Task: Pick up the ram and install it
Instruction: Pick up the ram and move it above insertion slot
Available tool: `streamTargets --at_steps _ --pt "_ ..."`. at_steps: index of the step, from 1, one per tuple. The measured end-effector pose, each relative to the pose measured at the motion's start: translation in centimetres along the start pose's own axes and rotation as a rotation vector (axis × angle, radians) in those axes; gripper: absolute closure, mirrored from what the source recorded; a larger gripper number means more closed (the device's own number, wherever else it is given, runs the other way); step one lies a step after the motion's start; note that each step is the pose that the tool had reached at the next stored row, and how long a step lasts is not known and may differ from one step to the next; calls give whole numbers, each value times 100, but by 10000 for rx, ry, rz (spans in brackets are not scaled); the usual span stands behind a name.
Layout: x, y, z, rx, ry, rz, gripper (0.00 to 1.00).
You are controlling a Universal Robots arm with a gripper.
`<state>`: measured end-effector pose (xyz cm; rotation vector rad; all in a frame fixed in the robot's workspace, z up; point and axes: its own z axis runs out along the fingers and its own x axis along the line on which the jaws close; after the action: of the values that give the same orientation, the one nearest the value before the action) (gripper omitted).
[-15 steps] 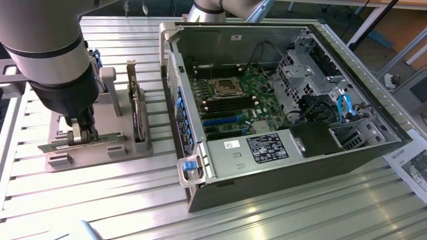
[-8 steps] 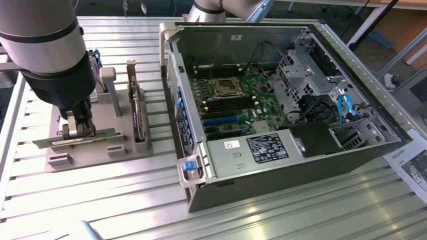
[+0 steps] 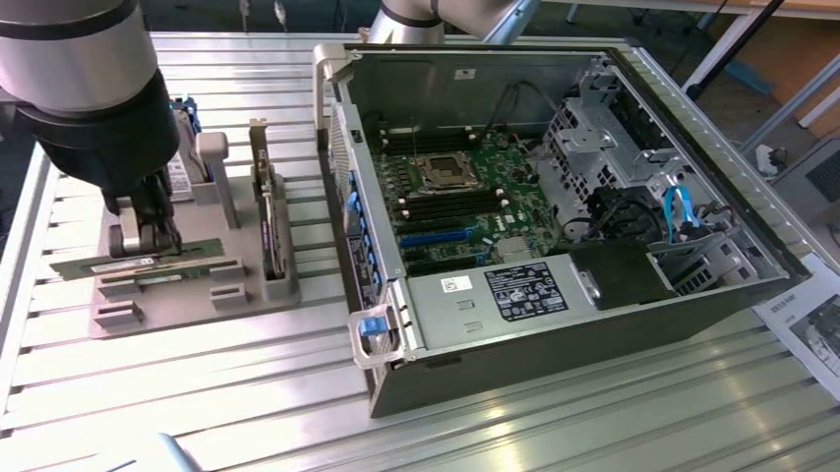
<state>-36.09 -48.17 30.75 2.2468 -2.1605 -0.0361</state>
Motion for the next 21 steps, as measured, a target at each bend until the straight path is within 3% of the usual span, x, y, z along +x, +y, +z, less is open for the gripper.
streamTargets --at_steps 4,8,21 --pt "0 5 -141 0 0 0 88" --pt "0 12 -356 0 0 1 88" --pt "0 25 -734 0 0 1 88"
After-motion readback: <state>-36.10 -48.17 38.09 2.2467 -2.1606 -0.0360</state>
